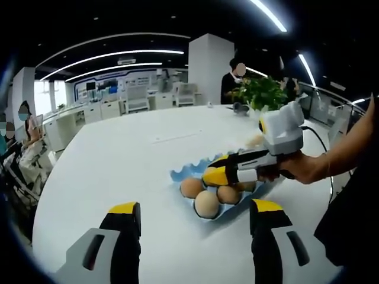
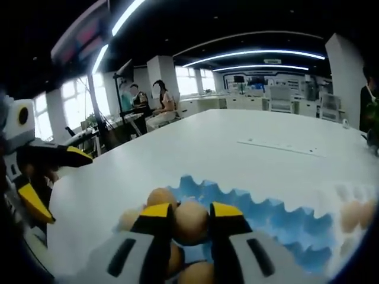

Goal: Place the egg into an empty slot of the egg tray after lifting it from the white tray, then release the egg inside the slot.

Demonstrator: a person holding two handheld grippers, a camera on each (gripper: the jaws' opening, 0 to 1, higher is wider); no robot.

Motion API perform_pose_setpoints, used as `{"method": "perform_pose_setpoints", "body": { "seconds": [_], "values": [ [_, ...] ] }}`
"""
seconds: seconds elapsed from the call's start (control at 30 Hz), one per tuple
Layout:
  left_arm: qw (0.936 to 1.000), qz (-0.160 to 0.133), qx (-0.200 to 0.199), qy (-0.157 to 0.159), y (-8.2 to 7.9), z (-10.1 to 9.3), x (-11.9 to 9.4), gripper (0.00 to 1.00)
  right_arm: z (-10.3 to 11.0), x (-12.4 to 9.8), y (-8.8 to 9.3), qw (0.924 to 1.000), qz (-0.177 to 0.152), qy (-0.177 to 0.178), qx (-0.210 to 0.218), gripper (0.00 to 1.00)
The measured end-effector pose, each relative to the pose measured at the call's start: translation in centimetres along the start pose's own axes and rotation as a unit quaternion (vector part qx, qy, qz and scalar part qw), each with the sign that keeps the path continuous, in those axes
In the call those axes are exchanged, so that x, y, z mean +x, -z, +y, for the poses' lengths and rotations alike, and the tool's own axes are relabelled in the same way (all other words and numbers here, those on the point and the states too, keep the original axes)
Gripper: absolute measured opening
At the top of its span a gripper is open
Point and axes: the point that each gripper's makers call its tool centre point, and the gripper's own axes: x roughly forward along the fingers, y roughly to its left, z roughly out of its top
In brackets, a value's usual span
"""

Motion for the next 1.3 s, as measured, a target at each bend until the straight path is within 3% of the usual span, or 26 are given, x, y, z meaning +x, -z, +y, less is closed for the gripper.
{"method": "perform_pose_setpoints", "body": {
  "seconds": [0.3, 0.43, 0.5, 0.57, 0.7, 0.83, 1.0, 1.27, 1.3],
  "values": [
    [1.0, -0.005, 0.003, 0.001, -0.3, -0.1, 0.1, 0.76, -0.2, -0.8, 0.1, 1.0, -0.001, 0.0, -0.001, 0.25],
    [1.0, -0.006, 0.002, 0.003, -0.3, -0.2, 0.1, 0.76, -0.8, -2.4, -1.1, 0.9995, -0.031, 0.011, -0.001, 0.25],
    [1.0, -0.006, 0.003, 0.004, -0.3, -0.3, 0.2, 0.76, -1.6, -3.1, -1.5, 0.999, -0.038, 0.021, -0.004, 0.25],
    [1.0, -0.007, 0.003, 0.005, -0.4, -0.3, 0.2, 0.76, -3.3, -4.4, -2.0, 0.9972, -0.057, 0.048, 0.001, 0.25],
    [1.0, -0.006, 0.004, 0.006, -0.4, -0.4, 0.3, 0.76, -7.3, -7.1, -1.6, 0.9931, -0.061, 0.099, 0.022, 0.25],
    [0.9999, -0.006, 0.006, 0.01, -0.5, -0.6, 0.5, 0.76, -11.4, -9.8, -0.9, 0.9852, -0.064, 0.154, 0.041, 0.25],
    [0.9999, -0.007, 0.006, 0.01, -0.5, -0.7, 0.5, 0.76, -14.9, -12.6, -0.2, 0.9762, -0.064, 0.202, 0.048, 0.25],
    [0.9999, -0.004, 0.006, 0.007, -0.4, -0.6, 0.4, 0.76, -20.9, -17.8, 1.1, 0.9463, -0.078, 0.305, 0.075, 0.25],
    [1.0, -0.004, 0.006, 0.007, -0.4, -0.5, 0.4, 0.76, -21.9, -18.8, 1.5, 0.9397, -0.076, 0.324, 0.08, 0.26]
  ]
}}
